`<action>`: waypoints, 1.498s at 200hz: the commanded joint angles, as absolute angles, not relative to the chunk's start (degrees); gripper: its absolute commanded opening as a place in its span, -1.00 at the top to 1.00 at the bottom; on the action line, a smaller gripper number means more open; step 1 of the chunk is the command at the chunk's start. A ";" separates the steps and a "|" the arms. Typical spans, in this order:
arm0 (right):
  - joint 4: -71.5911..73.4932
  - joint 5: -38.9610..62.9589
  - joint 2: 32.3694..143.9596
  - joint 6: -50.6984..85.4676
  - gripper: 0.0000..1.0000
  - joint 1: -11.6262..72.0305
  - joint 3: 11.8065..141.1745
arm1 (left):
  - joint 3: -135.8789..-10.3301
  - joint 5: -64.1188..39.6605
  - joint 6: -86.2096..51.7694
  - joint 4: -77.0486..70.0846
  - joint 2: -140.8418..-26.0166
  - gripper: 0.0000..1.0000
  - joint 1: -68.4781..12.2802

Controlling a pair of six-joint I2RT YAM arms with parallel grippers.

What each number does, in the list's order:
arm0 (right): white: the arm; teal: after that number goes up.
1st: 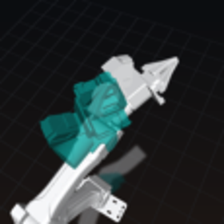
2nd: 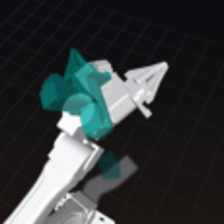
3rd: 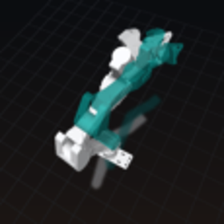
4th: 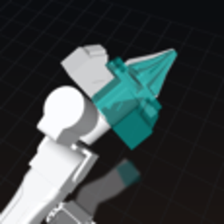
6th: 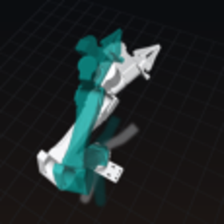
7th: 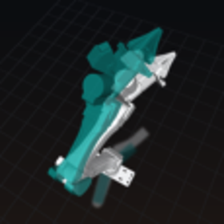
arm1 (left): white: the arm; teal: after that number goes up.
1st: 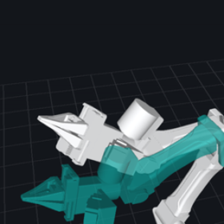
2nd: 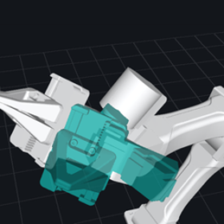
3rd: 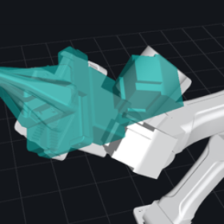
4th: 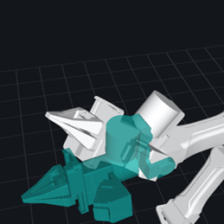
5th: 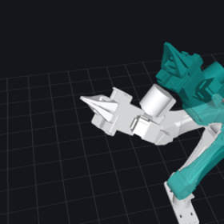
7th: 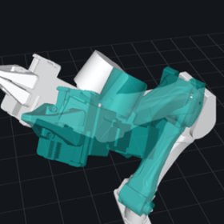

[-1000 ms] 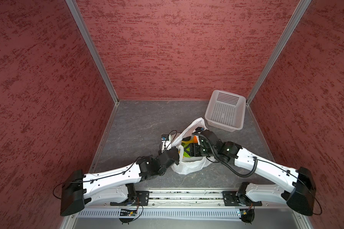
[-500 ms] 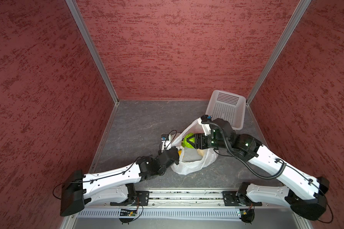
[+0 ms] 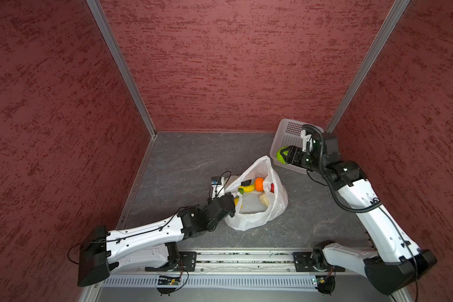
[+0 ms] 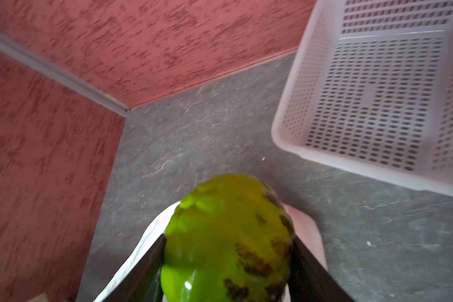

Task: Untie the knot of the plastic bag and take out the fruit
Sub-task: Pick up the fruit from the plastic bag, then place the fruit in the basket.

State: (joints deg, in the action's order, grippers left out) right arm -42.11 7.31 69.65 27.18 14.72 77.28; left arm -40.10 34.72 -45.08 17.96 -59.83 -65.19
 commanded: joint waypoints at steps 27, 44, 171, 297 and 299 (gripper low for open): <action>-29.21 5.18 81.10 23.38 -0.28 4.67 76.57 | -40.02 34.23 -43.60 16.88 -59.41 1.00 -64.87; -26.09 4.09 87.26 22.86 -0.30 2.39 77.70 | -39.88 34.09 -43.82 16.88 -59.33 1.00 -64.95; -24.26 -2.96 103.47 21.66 -0.97 -7.43 76.20 | -39.64 34.74 -44.60 17.47 -58.95 1.00 -65.44; -28.51 -1.31 96.41 20.48 -0.97 -10.07 76.20 | -39.52 35.15 -44.56 18.60 -57.64 1.00 -65.73; -28.73 -0.59 96.04 20.48 -0.97 -10.05 76.20 | -39.54 35.15 -44.52 18.49 -57.59 1.00 -65.74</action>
State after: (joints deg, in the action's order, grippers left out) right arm -27.22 -5.48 101.58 20.95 -9.93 76.01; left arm -40.10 34.63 -44.56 18.35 -58.48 -65.49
